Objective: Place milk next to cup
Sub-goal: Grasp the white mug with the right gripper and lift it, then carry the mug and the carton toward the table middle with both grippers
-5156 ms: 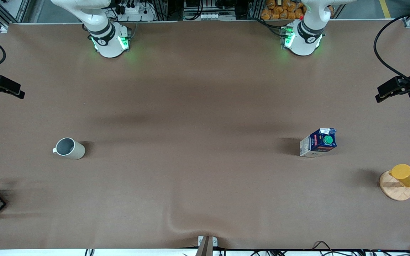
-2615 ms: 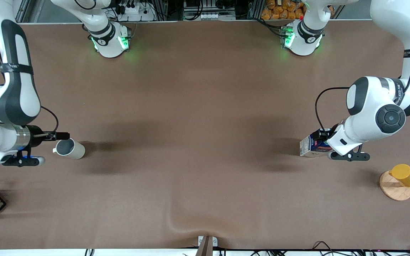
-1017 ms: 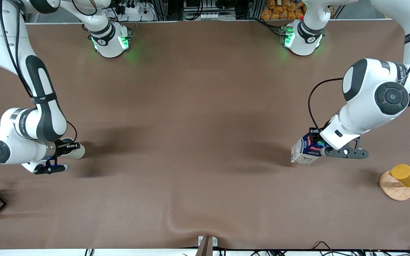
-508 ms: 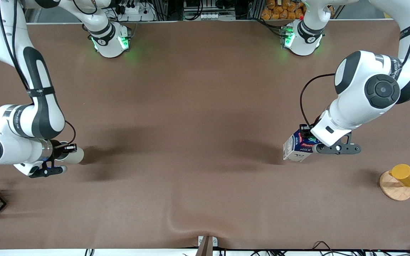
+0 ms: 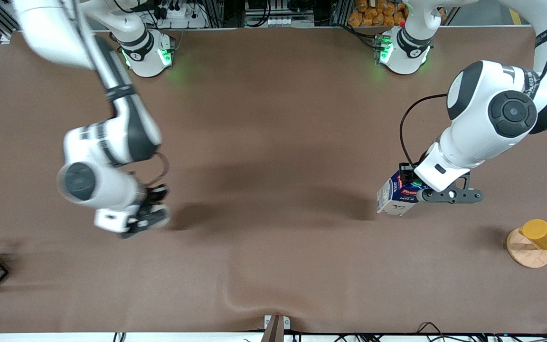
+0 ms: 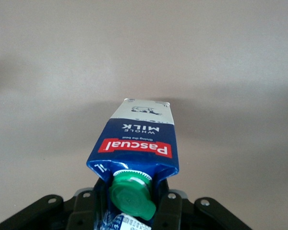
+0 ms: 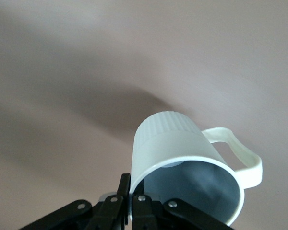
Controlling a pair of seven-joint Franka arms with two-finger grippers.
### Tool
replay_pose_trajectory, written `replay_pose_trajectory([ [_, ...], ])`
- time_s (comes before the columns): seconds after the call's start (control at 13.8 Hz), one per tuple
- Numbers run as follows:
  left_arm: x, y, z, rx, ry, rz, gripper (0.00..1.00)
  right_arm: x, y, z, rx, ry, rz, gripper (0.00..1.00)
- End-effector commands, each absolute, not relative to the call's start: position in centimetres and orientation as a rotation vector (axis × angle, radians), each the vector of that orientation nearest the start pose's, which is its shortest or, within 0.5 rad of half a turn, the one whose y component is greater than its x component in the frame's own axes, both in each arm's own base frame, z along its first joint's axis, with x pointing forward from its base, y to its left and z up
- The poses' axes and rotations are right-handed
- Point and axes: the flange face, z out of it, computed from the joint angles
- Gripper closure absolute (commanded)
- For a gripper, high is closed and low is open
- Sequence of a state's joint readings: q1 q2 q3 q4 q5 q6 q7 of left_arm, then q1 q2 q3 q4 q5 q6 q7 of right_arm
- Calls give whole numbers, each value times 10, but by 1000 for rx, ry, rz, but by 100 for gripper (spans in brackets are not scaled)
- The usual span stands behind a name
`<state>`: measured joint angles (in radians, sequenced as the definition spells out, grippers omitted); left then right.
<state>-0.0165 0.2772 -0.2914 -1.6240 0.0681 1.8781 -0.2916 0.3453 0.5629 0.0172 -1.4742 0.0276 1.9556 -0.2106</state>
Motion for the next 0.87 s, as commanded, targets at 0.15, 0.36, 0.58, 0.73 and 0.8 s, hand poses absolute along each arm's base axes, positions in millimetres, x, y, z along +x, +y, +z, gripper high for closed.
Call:
replay_pose_trajectory([
  [0.15,607,-179,493,-3137,32,66,58,641,337,328,-2954,-926,8,100],
  [0.36,600,-185,500,-3125,58,129,58,641,382,319,-2916,-1000,-95,100],
  [0.58,594,-190,511,-3115,75,179,58,633,417,304,-2864,-1053,-170,100],
  [0.73,592,-190,515,-3121,72,199,58,611,451,299,-2830,-1127,-183,100],
  [0.8,592,-191,516,-3122,74,197,58,603,460,297,-2821,-1151,-156,100],
])
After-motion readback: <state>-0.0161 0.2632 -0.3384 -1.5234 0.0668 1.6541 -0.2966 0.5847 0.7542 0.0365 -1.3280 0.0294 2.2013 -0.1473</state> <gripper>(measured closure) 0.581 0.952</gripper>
